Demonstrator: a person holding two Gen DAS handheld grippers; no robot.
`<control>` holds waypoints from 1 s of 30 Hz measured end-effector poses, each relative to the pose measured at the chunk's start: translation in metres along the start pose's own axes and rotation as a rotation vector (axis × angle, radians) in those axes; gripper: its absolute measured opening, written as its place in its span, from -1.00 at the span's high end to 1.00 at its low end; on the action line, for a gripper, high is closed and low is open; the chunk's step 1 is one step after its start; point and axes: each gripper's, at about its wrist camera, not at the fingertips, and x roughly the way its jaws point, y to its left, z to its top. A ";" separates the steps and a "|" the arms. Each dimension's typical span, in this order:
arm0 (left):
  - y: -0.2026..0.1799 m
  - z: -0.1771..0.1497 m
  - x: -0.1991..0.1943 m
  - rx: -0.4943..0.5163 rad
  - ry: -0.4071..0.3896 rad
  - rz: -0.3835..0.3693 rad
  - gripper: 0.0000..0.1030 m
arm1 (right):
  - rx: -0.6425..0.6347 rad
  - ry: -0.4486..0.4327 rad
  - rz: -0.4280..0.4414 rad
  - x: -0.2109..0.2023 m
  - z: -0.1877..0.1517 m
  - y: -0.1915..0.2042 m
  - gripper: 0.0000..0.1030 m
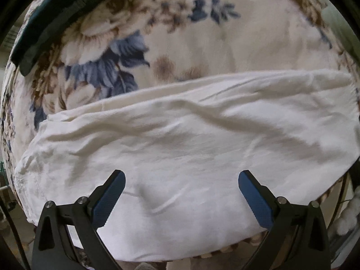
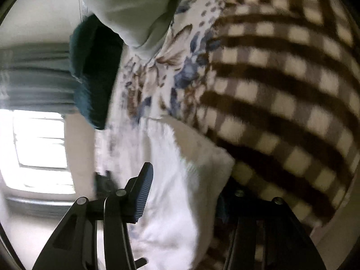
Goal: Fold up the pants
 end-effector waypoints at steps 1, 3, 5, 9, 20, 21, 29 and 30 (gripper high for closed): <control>0.000 0.001 0.006 0.005 0.014 0.011 -1.00 | -0.025 0.020 -0.032 0.006 0.000 0.000 -0.04; 0.001 0.002 0.014 -0.002 0.029 0.006 -1.00 | -0.016 0.096 -0.040 0.027 0.001 -0.006 -0.04; 0.001 0.002 0.021 -0.023 0.050 -0.011 -1.00 | 0.030 0.072 -0.029 0.029 0.002 -0.012 0.34; 0.005 -0.002 0.017 -0.047 0.040 -0.023 -1.00 | -0.086 -0.005 -0.035 0.003 -0.008 0.023 0.66; 0.024 -0.003 0.014 -0.074 0.035 -0.058 -1.00 | 0.051 0.113 -0.059 0.062 -0.008 -0.001 0.79; 0.034 -0.007 0.010 -0.078 0.033 -0.063 -1.00 | 0.013 0.095 -0.073 0.059 -0.010 0.009 0.87; 0.111 -0.028 -0.020 -0.170 -0.022 -0.120 -1.00 | -0.292 -0.007 -0.085 0.011 -0.063 0.140 0.89; 0.124 -0.029 -0.022 -0.184 -0.026 -0.128 -1.00 | -0.344 -0.006 -0.089 0.008 -0.074 0.160 0.89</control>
